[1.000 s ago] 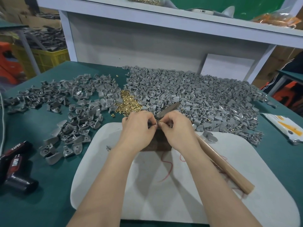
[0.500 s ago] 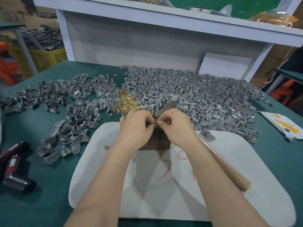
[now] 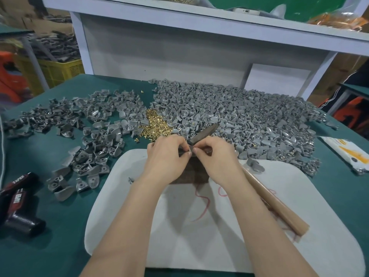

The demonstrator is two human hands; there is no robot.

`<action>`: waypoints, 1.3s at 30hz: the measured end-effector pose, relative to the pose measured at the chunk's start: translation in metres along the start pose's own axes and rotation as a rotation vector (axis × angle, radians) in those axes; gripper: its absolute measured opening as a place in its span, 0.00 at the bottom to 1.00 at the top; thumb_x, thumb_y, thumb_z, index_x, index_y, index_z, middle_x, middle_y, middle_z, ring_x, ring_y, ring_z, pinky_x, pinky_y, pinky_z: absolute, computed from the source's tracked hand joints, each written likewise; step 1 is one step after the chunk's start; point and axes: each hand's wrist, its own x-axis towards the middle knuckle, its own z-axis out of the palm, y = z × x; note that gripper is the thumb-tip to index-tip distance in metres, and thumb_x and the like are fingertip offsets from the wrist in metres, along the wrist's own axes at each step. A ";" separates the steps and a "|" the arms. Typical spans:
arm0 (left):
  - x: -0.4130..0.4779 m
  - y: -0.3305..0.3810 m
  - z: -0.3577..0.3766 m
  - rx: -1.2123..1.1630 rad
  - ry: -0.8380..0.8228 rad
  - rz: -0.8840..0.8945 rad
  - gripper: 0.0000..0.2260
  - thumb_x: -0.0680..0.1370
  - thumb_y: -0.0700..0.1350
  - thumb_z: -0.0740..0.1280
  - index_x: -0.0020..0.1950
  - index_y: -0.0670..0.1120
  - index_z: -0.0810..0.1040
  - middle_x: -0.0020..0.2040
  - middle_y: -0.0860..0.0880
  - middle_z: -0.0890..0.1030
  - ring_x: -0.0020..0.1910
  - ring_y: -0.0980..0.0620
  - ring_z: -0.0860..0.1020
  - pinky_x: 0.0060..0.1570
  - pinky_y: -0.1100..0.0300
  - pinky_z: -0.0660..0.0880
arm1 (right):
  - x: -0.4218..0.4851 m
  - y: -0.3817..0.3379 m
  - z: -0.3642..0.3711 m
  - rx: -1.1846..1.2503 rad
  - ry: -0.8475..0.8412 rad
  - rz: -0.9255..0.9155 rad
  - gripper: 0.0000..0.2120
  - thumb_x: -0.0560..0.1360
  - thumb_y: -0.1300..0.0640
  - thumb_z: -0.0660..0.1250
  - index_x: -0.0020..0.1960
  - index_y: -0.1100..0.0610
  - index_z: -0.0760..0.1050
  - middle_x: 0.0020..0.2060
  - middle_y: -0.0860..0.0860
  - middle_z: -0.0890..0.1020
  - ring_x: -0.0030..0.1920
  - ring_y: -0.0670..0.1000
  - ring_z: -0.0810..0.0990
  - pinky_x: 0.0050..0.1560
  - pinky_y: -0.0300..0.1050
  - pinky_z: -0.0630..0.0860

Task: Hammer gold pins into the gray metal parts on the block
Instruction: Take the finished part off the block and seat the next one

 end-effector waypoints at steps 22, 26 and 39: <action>-0.001 0.003 -0.001 -0.021 0.009 0.007 0.05 0.76 0.46 0.67 0.41 0.54 0.75 0.48 0.55 0.80 0.55 0.49 0.75 0.60 0.51 0.67 | -0.008 -0.002 0.008 -0.020 0.099 -0.136 0.03 0.72 0.66 0.66 0.40 0.61 0.75 0.35 0.45 0.70 0.38 0.46 0.69 0.39 0.39 0.62; -0.002 0.003 -0.001 -0.023 0.001 0.007 0.04 0.76 0.46 0.68 0.42 0.53 0.76 0.48 0.54 0.81 0.56 0.48 0.75 0.60 0.50 0.68 | -0.006 -0.002 0.005 -0.016 0.055 -0.106 0.05 0.74 0.64 0.66 0.40 0.58 0.74 0.38 0.48 0.73 0.39 0.46 0.70 0.41 0.40 0.64; -0.001 0.002 0.000 -0.010 0.008 0.009 0.02 0.76 0.46 0.68 0.43 0.52 0.78 0.48 0.54 0.81 0.56 0.48 0.74 0.60 0.50 0.68 | 0.000 -0.003 0.001 -0.003 -0.008 -0.002 0.06 0.75 0.60 0.66 0.40 0.53 0.74 0.43 0.50 0.79 0.43 0.46 0.73 0.42 0.36 0.63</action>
